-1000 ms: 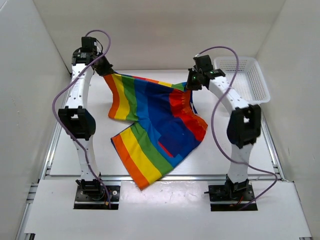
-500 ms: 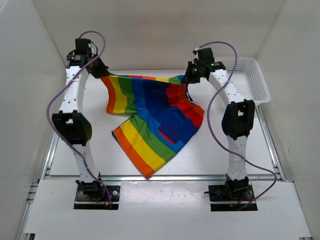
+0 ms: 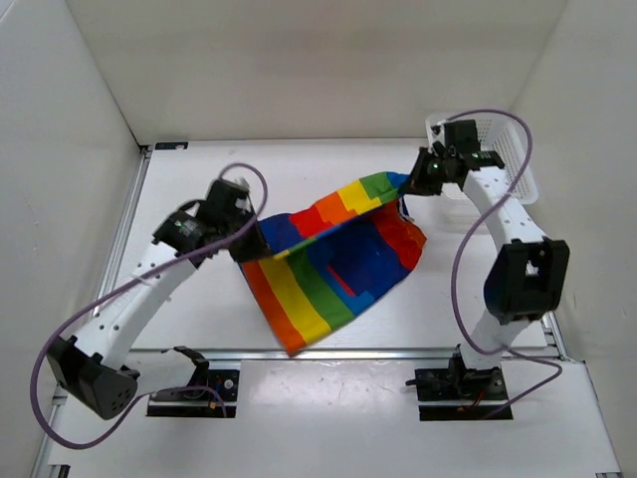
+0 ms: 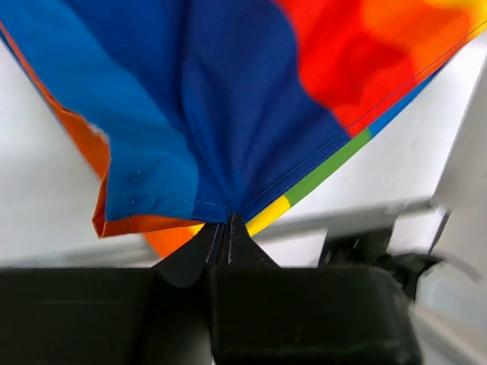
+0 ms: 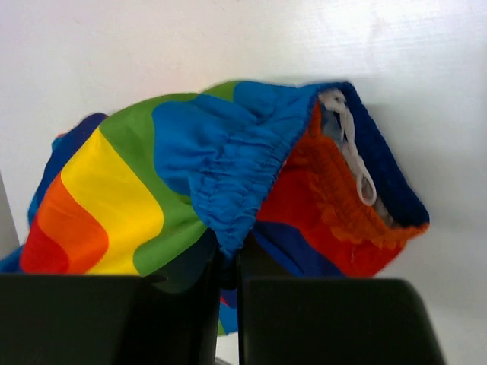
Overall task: Fold and stack the shorts
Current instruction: Fold the shorts
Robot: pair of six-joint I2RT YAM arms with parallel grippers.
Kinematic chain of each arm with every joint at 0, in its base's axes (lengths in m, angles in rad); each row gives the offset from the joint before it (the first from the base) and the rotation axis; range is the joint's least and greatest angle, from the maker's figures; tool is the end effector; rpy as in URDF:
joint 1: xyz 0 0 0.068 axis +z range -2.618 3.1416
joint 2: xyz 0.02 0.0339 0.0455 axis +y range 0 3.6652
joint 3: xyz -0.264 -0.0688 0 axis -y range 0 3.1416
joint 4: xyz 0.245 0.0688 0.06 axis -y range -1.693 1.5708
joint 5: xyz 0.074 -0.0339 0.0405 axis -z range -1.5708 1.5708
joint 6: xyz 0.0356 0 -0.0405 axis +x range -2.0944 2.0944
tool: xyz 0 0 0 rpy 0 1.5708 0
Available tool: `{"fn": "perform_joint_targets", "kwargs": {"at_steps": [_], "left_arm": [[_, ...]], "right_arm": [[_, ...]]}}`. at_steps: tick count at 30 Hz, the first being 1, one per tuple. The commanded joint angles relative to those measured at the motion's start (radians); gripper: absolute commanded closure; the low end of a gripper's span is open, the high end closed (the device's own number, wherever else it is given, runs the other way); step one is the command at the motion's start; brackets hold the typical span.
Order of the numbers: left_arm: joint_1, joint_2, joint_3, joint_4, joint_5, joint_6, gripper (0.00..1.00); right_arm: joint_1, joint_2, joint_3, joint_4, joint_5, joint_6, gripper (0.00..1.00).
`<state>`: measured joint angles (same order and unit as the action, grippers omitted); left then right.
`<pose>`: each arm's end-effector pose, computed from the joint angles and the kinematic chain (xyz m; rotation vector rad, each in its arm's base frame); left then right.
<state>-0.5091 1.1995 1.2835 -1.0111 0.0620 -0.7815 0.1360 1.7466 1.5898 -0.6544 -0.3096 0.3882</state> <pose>0.1989 -0.1136 0.3522 -0.3266 2.5815 -0.5863 0.3868 0.0639 0.3162 0.1545 2.4155 0.6140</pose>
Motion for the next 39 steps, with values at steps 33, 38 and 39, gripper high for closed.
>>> {"fn": "perform_joint_targets", "kwargs": {"at_steps": [33, 38, 39], "left_arm": [[-0.418, -0.031, -0.406, 0.037, -0.039, -0.4, 0.01], [-0.208, 0.018, -0.487, 0.155, 0.002, -0.314, 0.01], [-0.186, 0.041, -0.498, 0.17, 0.015, -0.286, 0.01]], "right_arm": [[-0.145, -0.613, -0.809, -0.047, 0.27, 0.135, 0.01], [-0.167, -0.558, -0.864, 0.025, 0.187, 0.135, 0.01], [-0.167, -0.54, -0.881, 0.039, 0.176, 0.146, 0.01]]}}
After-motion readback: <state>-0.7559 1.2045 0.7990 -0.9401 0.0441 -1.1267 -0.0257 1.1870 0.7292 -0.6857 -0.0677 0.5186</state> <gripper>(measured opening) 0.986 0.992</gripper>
